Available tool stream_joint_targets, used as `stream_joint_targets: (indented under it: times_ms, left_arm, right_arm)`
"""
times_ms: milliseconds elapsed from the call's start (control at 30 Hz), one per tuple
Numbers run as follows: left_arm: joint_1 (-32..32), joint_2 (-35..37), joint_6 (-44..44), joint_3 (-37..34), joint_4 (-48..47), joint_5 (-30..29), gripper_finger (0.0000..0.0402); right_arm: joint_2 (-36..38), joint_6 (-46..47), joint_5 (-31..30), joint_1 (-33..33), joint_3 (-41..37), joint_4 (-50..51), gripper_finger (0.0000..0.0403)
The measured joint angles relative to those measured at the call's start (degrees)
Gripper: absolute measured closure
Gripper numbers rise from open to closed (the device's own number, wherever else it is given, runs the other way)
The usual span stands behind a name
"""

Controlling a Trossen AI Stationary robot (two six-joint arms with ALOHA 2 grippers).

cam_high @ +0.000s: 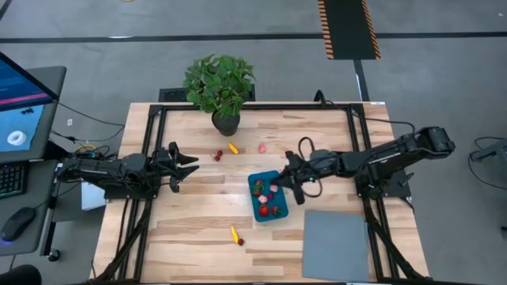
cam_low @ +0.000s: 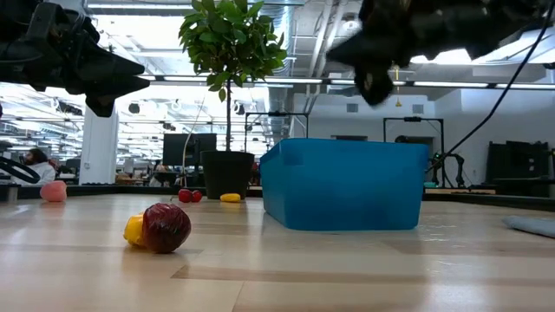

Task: Pick and placing Produce into tupperware
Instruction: Put the bottom corn into the blue bin

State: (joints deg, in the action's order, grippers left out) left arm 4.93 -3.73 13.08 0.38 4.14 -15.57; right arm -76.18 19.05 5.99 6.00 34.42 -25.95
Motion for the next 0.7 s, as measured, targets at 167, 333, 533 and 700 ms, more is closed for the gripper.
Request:
stream_joint_targets:
  times_ms: [167,333,533,700]
  left_arm:
    - [0.00,0.00,0.28,-0.02,0.00,-0.04,0.0261]
    - [0.02,0.00,-0.35,-0.02,0.00,-0.09,0.0261]
    - [0.00,0.00,-0.06,-0.01,0.00,-0.11,0.0261]
    - [0.00,-0.02,2.97,-0.02,0.30,-2.70,0.0260]
  right_arm:
    - [7.79,-8.74,-0.03,-0.15,0.04,0.13,0.0361]
    - [17.76,-13.89,-1.22,-0.14,0.02,4.25,0.0361]
    - [29.67,-17.08,-4.67,0.32,0.02,14.93,0.0360]
    - [37.49,-19.13,-8.11,0.35,0.02,20.78,0.0360]
